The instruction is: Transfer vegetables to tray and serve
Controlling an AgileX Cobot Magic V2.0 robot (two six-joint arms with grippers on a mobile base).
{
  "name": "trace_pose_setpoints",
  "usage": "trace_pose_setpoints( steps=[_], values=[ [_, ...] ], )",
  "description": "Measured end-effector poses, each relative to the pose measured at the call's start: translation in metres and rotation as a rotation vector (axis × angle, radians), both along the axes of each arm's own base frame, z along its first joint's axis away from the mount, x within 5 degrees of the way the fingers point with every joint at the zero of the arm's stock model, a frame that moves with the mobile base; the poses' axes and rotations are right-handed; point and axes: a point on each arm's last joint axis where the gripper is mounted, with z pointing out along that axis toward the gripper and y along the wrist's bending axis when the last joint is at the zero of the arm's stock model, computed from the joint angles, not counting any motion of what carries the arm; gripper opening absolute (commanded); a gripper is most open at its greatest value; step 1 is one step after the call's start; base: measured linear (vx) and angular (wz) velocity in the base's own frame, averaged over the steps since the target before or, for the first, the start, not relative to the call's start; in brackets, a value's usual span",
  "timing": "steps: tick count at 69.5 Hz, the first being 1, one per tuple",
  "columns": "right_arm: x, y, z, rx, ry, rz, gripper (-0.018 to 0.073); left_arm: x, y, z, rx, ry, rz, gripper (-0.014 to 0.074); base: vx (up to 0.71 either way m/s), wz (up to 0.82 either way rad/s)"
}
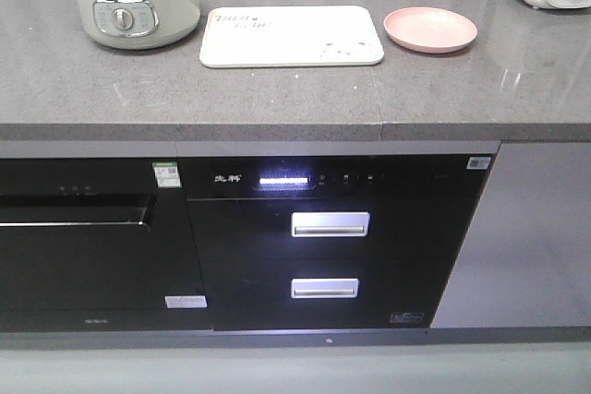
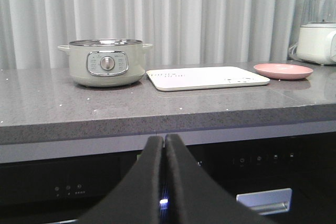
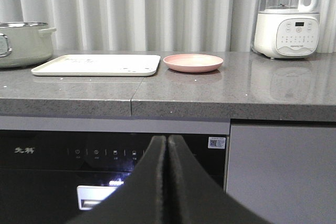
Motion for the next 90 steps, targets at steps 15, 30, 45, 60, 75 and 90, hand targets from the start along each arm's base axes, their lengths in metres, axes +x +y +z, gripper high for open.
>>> trace_pose_setpoints(
  steps=[15, 30, 45, 60, 75, 90],
  values=[
    [0.0, 0.0, 0.0, 0.0, 0.0, 0.0, -0.0008, 0.0, 0.0, 0.0, 0.0, 0.0, 0.0, -0.0006, 0.26, -0.03],
    [0.0, 0.0, 0.0, 0.0, 0.0, 0.0, -0.0008, 0.0, 0.0, 0.0, 0.0, 0.0, 0.0, -0.0006, 0.25, -0.03],
    [0.0, 0.0, 0.0, 0.0, 0.0, 0.0, -0.0008, 0.0, 0.0, 0.0, 0.0, 0.0, 0.0, -0.0006, 0.24, -0.02],
    [0.0, 0.0, 0.0, 0.0, 0.0, 0.0, -0.0008, 0.0, 0.0, 0.0, 0.0, 0.0, 0.0, -0.0006, 0.22, -0.02],
    [0.0, 0.0, 0.0, 0.0, 0.0, 0.0, -0.0008, 0.0, 0.0, 0.0, 0.0, 0.0, 0.0, -0.0006, 0.2, -0.02],
    [0.0, 0.0, 0.0, 0.0, 0.0, 0.0, -0.0008, 0.0, 0.0, 0.0, 0.0, 0.0, 0.0, -0.0006, 0.17, -0.01]
  ],
)
